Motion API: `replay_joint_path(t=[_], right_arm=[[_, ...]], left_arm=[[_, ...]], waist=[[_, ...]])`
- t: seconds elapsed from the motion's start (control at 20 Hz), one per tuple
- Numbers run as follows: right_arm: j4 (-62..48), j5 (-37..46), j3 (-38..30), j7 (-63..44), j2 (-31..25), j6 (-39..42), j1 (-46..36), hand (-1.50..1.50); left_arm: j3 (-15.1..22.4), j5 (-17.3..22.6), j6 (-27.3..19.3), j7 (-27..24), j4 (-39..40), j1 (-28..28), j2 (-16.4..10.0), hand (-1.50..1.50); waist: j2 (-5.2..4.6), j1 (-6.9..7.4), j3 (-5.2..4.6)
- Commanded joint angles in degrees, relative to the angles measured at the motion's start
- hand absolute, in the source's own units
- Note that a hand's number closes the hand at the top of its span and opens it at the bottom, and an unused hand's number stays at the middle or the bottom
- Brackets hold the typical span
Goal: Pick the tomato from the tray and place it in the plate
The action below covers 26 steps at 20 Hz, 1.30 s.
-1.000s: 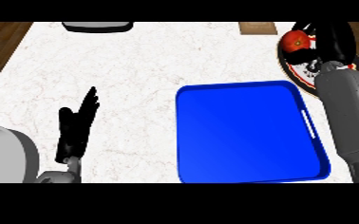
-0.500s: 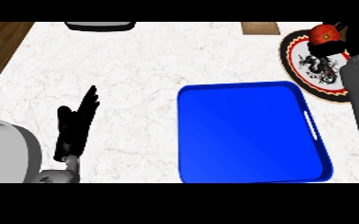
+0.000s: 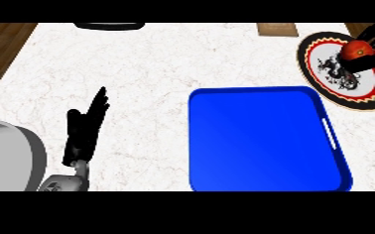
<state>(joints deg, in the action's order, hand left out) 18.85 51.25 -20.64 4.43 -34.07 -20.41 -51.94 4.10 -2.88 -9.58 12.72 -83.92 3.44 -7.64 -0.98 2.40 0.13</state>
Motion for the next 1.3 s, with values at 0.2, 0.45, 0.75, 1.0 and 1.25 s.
replay_joint_path(t=[0.2, 0.45, 0.75, 1.0, 1.25], right_arm=[[-9.49, -1.26, -1.42, 4.33, -2.54, 9.24, -0.06, 1.50], [-13.11, 0.06, -0.06, 2.70, -5.30, 18.74, -0.36, -1.50], [-11.00, -4.03, -3.56, 16.28, -5.99, 21.21, 1.11, -1.50], [-9.42, -16.93, -15.93, 25.05, -7.32, 23.82, -0.20, -1.50], [-11.04, -23.96, -22.56, 26.00, -11.12, 31.68, 0.89, -1.50]], left_arm=[[-1.36, 1.17, 2.10, -0.51, 0.56, 1.19, -1.38, 0.00], [0.47, 0.14, 0.76, 1.44, -2.73, -0.33, 0.16, 0.00], [1.14, -0.60, 0.47, 0.88, 0.72, 1.17, 1.48, 0.00], [-1.40, 0.34, 0.20, -0.19, -0.71, -0.13, -0.13, 0.00], [0.08, -0.92, 0.07, -0.82, 0.70, -0.70, 0.74, 0.00]], waist=[[-0.58, 0.97, 0.11], [-0.46, 1.55, 0.15], [-0.69, 0.66, 0.24], [-0.18, -0.30, 0.40], [-0.32, -0.38, 0.22]])
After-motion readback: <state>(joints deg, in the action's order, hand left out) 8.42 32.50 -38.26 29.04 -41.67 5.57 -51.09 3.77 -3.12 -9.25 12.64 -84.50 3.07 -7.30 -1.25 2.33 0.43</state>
